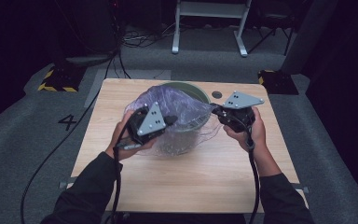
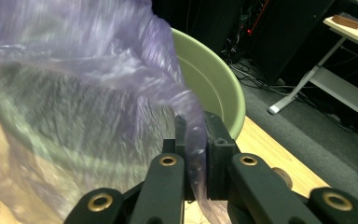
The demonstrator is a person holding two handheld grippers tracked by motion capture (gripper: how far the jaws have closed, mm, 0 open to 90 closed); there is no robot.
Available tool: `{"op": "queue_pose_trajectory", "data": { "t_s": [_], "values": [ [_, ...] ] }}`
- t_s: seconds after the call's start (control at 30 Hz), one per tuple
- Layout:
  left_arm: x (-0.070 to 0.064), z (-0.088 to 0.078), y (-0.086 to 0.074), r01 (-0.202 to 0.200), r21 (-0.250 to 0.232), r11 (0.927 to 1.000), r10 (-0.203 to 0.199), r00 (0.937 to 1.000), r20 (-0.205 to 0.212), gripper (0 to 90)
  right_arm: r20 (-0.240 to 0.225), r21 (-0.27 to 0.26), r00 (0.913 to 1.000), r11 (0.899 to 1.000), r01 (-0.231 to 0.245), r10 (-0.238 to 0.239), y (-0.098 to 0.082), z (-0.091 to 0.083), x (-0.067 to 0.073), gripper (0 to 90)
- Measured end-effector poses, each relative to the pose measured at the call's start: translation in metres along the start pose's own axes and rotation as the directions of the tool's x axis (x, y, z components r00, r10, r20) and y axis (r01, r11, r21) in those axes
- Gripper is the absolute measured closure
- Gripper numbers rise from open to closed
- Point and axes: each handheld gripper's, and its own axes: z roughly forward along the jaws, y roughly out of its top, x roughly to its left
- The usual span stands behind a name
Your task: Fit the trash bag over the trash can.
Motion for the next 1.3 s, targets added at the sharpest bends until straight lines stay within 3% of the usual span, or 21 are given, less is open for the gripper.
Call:
{"op": "queue_pose_trajectory", "data": {
  "t_s": [0.17,0.23,0.4,0.47,0.6,0.7,0.77,0.83,0.9,0.97,1.03,1.07,1.13,1.2,1.27,1.3],
  "values": [
    [0.042,0.003,-0.007,0.073,0.034,0.9968,-0.071,0.9964,-0.046,90.0,-0.020,0.014,0.9989,0.999,-0.041,0.041,-0.001,0.009,-0.010,86.7],
    [0.057,0.007,-0.011,0.100,0.051,0.9937,-0.098,0.9942,-0.044,90.0,-0.033,0.028,0.9978,0.998,-0.056,0.057,-0.002,0.016,-0.014,87.2],
    [0.076,0.012,-0.018,0.133,0.064,0.9891,-0.130,0.9902,-0.052,90.0,-0.016,0.077,0.9989,0.996,-0.042,0.043,-0.005,0.026,-0.020,88.8],
    [0.083,0.013,-0.021,0.141,0.072,0.9874,-0.136,0.9877,-0.078,90.0,-0.009,0.087,0.9987,0.995,-0.050,0.051,-0.006,0.027,-0.024,89.6],
    [0.094,0.004,-0.030,0.200,0.049,0.9786,-0.195,0.9767,-0.090,89.6,-0.010,0.098,0.9965,0.992,-0.082,0.083,-0.012,0.025,-0.032,89.9],
    [0.096,-0.010,-0.035,0.219,0.028,0.9753,-0.216,0.9718,-0.095,80.3,-0.005,0.097,0.9958,0.991,-0.090,0.091,-0.017,0.019,-0.035,89.9],
    [0.096,-0.019,-0.037,0.233,0.009,0.9724,-0.232,0.9706,-0.063,75.9,0.001,0.100,0.9956,0.991,-0.094,0.094,-0.020,0.014,-0.036,89.9],
    [0.093,-0.031,-0.038,0.273,-0.021,0.9619,-0.273,0.9607,-0.049,59.6,0.004,0.096,0.9948,0.990,-0.102,0.102,-0.021,0.009,-0.037,90.0],
    [0.088,-0.038,-0.038,0.298,-0.029,0.9541,-0.298,0.9545,0.020,45.4,0.004,0.083,0.9928,0.989,-0.119,0.119,-0.022,0.002,-0.038,90.0],
    [0.076,-0.044,-0.039,0.282,-0.044,0.9585,-0.282,0.9595,0.007,28.5,0.015,0.090,0.9931,0.989,-0.117,0.116,-0.024,-0.004,-0.037,90.0],
    [0.069,-0.046,-0.042,0.288,-0.027,0.9571,-0.287,0.9563,0.057,21.8,0.024,0.092,0.9925,0.988,-0.121,0.119,-0.028,-0.011,-0.037,90.0],
    [0.063,-0.048,-0.045,0.286,-0.048,0.9571,-0.282,0.9567,0.071,17.3,0.026,0.093,0.9919,0.988,-0.126,0.125,-0.030,-0.014,-0.037,90.0],
    [0.055,-0.048,-0.050,0.266,-0.042,0.9631,-0.262,0.9620,0.077,16.0,0.030,0.096,0.9900,0.985,-0.140,0.138,-0.035,-0.020,-0.039,90.0],
    [0.047,-0.045,-0.057,0.268,-0.030,0.9631,-0.263,0.9593,0.102,15.5,0.036,0.101,0.9879,0.983,-0.154,0.151,-0.039,-0.024,-0.041,89.9],
    [0.040,-0.041,-0.062,0.247,0.002,0.9690,-0.247,0.9666,0.069,15.6,0.025,0.081,0.9861,0.983,-0.166,0.164,-0.043,-0.028,-0.043,89.1],
    [0.039,-0.040,-0.065,0.239,0.007,0.9709,-0.239,0.9676,0.081,17.1,0.022,0.074,0.9859,0.983,-0.167,0.166,-0.044,-0.029,-0.043,86.9]
  ]
}}
